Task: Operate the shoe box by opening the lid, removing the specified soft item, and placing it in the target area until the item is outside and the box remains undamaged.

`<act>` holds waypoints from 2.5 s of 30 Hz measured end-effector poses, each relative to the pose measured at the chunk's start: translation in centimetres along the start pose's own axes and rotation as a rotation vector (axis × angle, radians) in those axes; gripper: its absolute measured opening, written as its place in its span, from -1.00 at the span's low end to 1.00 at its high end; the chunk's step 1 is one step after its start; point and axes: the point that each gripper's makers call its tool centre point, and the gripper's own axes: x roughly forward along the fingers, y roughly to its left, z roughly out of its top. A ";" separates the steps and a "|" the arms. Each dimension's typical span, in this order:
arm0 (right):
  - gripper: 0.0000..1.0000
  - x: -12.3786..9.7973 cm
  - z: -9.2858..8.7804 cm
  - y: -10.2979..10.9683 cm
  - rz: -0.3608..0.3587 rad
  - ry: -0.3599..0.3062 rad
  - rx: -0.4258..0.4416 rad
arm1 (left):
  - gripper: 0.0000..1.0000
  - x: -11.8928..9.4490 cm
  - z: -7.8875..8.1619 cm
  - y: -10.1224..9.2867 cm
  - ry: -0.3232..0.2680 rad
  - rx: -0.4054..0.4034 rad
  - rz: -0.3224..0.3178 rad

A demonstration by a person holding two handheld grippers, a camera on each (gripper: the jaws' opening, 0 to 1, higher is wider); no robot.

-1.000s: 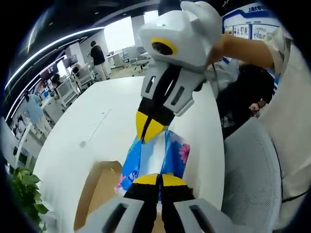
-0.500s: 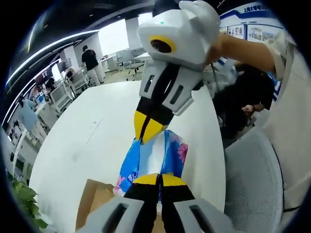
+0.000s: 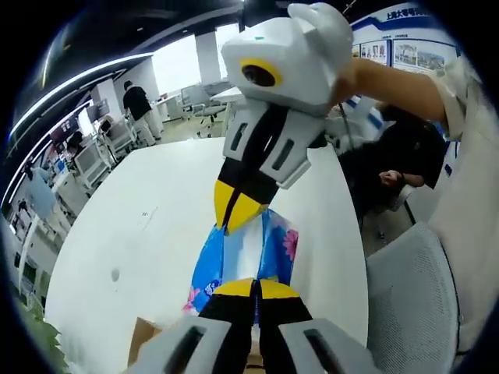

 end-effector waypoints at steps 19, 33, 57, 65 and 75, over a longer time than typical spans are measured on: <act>-1.00 -0.9 -3.8 -3.3 0.001 0.010 0.039 | -1.00 5.0 2.2 0.8 0.005 0.002 -0.041; -1.00 -1.2 -6.6 -5.9 -0.007 0.016 0.077 | -1.00 8.6 3.6 1.9 0.002 -0.015 -0.062; -1.00 -3.7 -10.8 -8.9 -0.040 0.047 0.143 | -1.00 13.9 7.4 1.2 -0.025 -0.008 -0.143; -1.00 -3.7 -12.6 -8.9 -0.044 0.063 0.163 | -1.00 15.9 7.6 0.6 -0.023 -0.011 -0.173; -1.00 -2.4 -15.2 -8.3 -0.032 0.092 0.191 | -1.00 18.1 6.5 0.0 0.008 -0.023 -0.210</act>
